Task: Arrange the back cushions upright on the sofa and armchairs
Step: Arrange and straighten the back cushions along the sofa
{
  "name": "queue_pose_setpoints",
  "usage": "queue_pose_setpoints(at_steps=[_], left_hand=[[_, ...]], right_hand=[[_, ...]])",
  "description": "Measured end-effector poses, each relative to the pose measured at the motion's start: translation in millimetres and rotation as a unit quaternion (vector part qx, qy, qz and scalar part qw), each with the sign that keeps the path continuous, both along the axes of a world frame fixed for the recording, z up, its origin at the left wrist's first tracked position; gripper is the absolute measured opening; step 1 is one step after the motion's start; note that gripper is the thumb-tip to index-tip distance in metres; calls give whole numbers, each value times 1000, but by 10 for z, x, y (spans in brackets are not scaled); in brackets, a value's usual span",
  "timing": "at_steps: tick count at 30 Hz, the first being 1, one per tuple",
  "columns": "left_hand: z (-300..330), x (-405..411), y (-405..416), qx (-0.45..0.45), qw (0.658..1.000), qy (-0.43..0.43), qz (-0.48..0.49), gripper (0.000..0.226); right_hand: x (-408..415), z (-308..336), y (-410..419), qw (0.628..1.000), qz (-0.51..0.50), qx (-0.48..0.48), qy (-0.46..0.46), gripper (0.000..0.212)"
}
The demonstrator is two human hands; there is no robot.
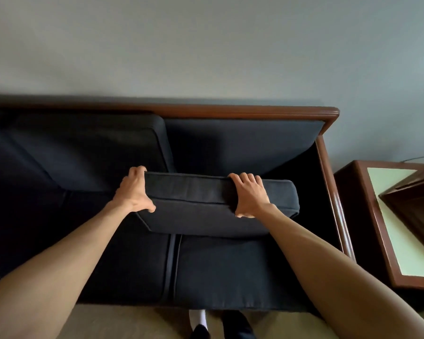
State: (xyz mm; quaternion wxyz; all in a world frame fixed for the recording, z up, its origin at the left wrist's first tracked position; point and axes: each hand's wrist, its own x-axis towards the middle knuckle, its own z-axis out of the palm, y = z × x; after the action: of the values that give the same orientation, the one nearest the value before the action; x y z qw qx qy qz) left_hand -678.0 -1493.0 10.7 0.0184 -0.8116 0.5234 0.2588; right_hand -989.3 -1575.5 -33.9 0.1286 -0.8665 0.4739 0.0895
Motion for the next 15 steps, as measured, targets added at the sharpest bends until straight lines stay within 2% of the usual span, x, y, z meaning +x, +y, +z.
queue_pose_setpoints(at_steps=[3, 6, 8, 12, 15], left_hand=[[-116, -77, -20, 28, 996, -70, -36, 120], [-223, -305, -115, 29, 985, -123, -120, 128], [-305, -426, -151, 8, 976, -137, -169, 128], [-300, -421, -202, -19, 969, -147, -198, 120], [-235, -522, -372, -49, 966, -132, -218, 115]], right_hand=[[132, -59, -53, 1000, 11, -12, -5, 114], [83, -112, -110, 1000, 26, -3, 1, 118], [79, -133, -105, 999, 34, 5, 5, 118], [75, -58, -145, 999, 38, 18, 15, 108], [-118, 56, -301, 999, 36, 17, 36, 111]])
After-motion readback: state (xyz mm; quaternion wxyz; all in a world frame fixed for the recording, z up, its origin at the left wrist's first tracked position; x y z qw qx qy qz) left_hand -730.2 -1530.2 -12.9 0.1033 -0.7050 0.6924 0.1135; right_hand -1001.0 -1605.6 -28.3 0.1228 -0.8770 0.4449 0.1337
